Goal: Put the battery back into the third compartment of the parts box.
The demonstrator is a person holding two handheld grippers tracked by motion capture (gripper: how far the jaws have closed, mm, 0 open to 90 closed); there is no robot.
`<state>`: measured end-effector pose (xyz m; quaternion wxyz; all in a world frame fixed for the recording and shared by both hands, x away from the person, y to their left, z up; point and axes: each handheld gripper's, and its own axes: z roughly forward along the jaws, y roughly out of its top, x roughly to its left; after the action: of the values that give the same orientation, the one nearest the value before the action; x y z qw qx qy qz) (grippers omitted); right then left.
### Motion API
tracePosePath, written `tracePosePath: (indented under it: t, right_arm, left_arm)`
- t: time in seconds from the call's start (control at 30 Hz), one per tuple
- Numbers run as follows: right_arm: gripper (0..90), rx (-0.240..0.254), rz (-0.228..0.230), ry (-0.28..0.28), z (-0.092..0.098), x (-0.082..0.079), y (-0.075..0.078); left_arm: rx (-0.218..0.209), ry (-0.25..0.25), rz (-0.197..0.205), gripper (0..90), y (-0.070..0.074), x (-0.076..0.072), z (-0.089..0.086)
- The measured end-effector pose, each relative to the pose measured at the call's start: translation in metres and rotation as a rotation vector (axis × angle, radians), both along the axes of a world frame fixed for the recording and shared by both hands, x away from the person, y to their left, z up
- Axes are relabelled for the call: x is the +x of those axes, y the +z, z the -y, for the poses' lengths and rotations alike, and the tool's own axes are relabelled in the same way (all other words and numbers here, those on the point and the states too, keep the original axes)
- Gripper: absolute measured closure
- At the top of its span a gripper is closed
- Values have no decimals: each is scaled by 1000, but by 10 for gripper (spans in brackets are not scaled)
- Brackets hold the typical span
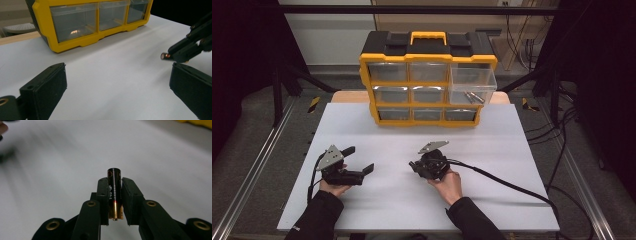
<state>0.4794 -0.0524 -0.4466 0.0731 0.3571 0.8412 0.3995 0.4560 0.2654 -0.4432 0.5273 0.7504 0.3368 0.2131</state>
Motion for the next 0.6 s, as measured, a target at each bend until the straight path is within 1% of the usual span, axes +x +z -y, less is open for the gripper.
tracePosePath:
  t: [0.03, 0.1, 0.17, 0.2, 0.23, 0.5, 0.6]
  right_arm:
    - [771, 4, 11, 1, 3, 0, 6]
    - [771, 19, 41, 6, 7, 0, 14]
    - [772, 30, 57, -2, 12, -1, 22]
    - [771, 35, 73, -3, 15, -1, 28]
    - [771, 41, 76, -7, 17, -1, 31]
    - [771, 105, 145, -32, 42, -2, 69]
    - [771, 117, 166, -45, 51, -2, 81]
  left_arm:
    - [0, 0, 0, 8, 0, 0, 0]
    - [0, 0, 1, 8, 0, 0, 0]
    - [0, 0, 0, 8, 0, 0, 0]
    - [0, 0, 0, 8, 0, 0, 0]
    - [0, 0, 0, 8, 0, 0, 0]
    - [0, -1, 0, 8, 0, 0, 0]
    - [1, -1, -1, 8, 0, 0, 0]
